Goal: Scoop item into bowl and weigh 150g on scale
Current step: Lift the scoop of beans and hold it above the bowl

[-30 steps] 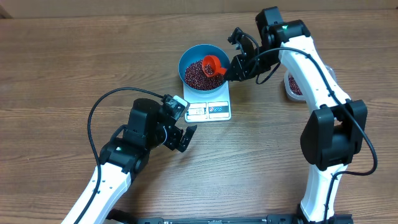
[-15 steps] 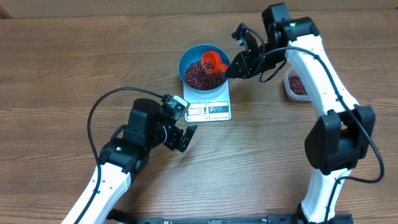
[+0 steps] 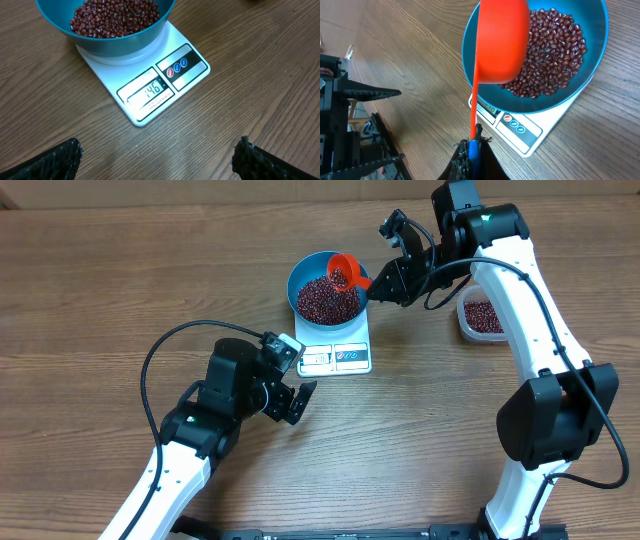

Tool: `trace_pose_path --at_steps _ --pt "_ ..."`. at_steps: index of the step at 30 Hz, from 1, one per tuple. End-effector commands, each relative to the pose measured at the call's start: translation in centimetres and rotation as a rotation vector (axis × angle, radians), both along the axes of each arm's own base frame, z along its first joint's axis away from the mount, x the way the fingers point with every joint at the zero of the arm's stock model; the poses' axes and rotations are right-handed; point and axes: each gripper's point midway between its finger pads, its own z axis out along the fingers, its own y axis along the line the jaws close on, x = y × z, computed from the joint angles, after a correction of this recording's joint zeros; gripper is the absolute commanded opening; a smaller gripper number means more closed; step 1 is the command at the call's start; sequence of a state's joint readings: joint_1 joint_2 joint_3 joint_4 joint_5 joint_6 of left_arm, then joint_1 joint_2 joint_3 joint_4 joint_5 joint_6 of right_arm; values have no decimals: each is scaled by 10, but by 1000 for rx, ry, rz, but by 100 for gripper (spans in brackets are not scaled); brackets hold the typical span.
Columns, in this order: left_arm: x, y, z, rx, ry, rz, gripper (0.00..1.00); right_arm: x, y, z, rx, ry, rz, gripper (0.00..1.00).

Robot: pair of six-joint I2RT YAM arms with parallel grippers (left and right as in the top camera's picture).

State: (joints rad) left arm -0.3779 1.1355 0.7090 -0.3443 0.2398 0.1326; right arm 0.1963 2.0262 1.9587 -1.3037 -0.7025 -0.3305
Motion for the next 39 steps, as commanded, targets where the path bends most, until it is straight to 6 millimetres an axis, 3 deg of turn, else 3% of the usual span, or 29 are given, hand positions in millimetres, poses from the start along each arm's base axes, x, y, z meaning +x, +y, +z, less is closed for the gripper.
trace_pose_path --at_steps 1,10,19,23,29,39 --pt "4 -2 8 -20 -9 2 100 0 1 25 24 -67 9 4" --pt "4 -2 8 -20 -9 2 99 -3 -6 30 49 -45 -1 4" --pt "4 -2 8 -20 -9 2 100 -4 -30 49 110 -48 -42 4" --pt "4 -2 8 -20 -9 2 100 -5 -29 48 108 -46 -39 4" --pt "4 -2 8 -20 -9 2 100 -5 -19 41 49 -62 -25 4" --pt "4 -2 8 -20 -9 2 99 6 -9 13 -261 -123 -115 4"
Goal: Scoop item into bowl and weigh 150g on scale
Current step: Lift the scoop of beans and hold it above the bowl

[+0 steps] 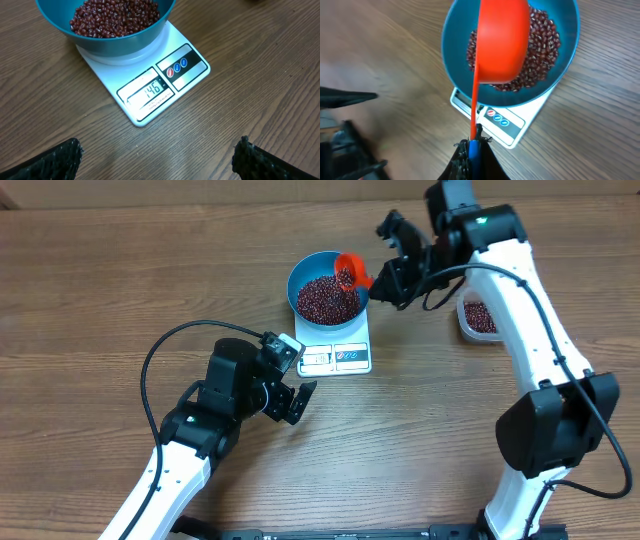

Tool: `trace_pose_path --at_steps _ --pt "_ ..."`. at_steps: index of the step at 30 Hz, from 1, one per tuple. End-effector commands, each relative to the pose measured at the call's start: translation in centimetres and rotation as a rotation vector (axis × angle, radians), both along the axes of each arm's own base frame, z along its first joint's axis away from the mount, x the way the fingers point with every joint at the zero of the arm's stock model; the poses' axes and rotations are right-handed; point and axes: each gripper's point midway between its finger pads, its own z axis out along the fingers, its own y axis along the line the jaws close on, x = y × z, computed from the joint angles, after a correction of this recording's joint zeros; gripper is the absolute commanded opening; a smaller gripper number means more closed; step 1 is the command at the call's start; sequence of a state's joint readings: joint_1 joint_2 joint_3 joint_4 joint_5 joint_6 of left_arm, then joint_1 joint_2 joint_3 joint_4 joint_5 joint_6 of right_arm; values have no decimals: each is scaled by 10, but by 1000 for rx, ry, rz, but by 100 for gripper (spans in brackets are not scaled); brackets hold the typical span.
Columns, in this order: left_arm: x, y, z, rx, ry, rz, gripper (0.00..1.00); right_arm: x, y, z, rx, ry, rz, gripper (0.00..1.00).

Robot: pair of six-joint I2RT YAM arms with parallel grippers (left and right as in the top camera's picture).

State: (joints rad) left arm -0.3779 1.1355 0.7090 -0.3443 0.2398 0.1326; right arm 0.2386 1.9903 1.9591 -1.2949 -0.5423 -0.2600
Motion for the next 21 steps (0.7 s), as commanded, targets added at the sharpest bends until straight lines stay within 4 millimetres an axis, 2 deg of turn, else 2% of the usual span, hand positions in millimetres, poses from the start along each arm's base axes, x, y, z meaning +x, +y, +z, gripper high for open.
trace_pose_path --at_steps 1,8,15,21 --pt "4 -2 8 -20 -9 2 100 5 -3 11 -163 -104 -51 4" --pt "4 -2 8 -20 -9 2 99 4 3 4 -331 -176 -34 4" --pt "4 -2 8 -20 -9 2 100 2 12 7 -257 -160 -16 4" --pt "4 -2 8 -20 -9 2 99 4 7 11 -181 -128 -29 4"
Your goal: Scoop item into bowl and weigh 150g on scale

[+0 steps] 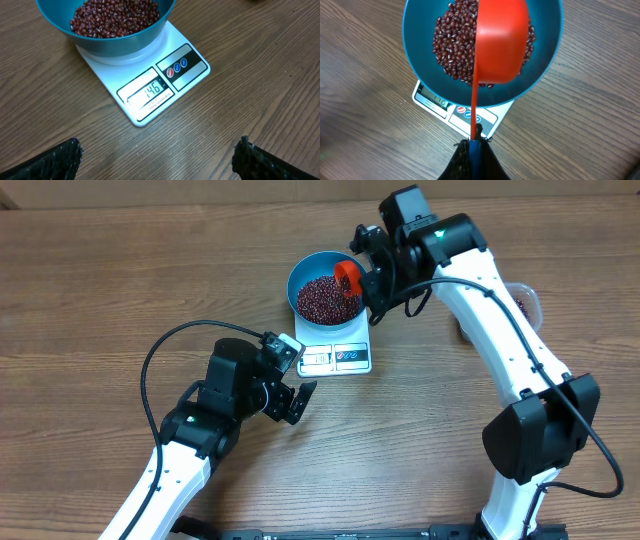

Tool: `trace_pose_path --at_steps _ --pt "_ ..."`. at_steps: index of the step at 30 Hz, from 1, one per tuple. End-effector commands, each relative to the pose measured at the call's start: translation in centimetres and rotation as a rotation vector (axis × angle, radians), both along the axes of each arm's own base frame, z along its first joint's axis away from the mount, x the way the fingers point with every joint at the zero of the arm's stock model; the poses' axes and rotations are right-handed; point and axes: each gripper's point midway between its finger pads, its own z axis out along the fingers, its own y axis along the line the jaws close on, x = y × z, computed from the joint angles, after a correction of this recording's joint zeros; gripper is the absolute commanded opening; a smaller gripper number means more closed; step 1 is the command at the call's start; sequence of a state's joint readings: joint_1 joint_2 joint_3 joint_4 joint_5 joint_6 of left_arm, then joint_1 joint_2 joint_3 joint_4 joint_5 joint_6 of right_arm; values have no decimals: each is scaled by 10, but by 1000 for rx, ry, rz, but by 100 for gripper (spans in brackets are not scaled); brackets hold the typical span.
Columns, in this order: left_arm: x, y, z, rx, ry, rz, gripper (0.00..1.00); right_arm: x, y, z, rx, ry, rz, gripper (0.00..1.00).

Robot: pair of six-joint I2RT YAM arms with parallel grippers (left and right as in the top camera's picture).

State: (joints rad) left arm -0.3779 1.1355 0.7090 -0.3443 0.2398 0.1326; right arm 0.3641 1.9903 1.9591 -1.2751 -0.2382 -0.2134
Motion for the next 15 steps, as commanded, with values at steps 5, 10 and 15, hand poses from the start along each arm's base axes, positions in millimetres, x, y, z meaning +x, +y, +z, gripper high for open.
trace_pose_path --at_steps 5,10,15 --pt "4 -2 8 -20 -9 2 100 4 -2 36 174 -23 2 4" --pt "4 -2 8 -20 -9 2 99 6 -6 38 204 -16 2 4" --pt "4 -2 8 -20 -9 2 99 6 -6 38 203 -15 1 4"
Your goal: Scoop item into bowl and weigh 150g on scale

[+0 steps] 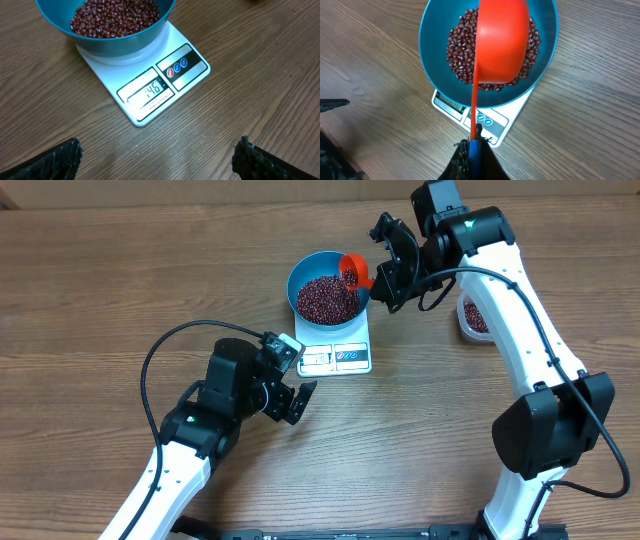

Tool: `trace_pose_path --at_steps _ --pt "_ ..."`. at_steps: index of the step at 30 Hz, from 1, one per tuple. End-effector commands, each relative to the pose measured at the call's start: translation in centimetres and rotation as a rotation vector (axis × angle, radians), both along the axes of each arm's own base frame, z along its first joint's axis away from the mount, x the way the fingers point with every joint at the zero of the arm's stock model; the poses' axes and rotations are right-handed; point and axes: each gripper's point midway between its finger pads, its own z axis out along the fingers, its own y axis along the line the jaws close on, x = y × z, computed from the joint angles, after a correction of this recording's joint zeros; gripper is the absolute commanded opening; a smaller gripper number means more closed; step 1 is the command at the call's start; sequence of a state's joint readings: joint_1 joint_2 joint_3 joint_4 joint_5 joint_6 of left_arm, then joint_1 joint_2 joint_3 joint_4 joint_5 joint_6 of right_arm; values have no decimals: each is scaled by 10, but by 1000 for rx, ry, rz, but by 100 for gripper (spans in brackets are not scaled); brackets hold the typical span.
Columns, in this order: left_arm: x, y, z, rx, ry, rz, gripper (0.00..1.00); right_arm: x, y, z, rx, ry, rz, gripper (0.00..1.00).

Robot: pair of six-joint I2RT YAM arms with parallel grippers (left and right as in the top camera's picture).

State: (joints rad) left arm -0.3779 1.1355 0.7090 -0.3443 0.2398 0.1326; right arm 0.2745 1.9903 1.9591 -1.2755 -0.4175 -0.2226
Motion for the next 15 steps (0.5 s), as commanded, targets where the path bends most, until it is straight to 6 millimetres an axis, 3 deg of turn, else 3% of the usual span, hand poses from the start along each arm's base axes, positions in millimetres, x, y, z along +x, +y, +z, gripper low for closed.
trace_pose_path --at_steps 1,15 --pt "4 -2 8 -20 -9 2 99 0 5 28 43 -69 22 4" --pt "4 -2 8 -20 -9 2 100 -3 13 21 -65 -103 37 4"
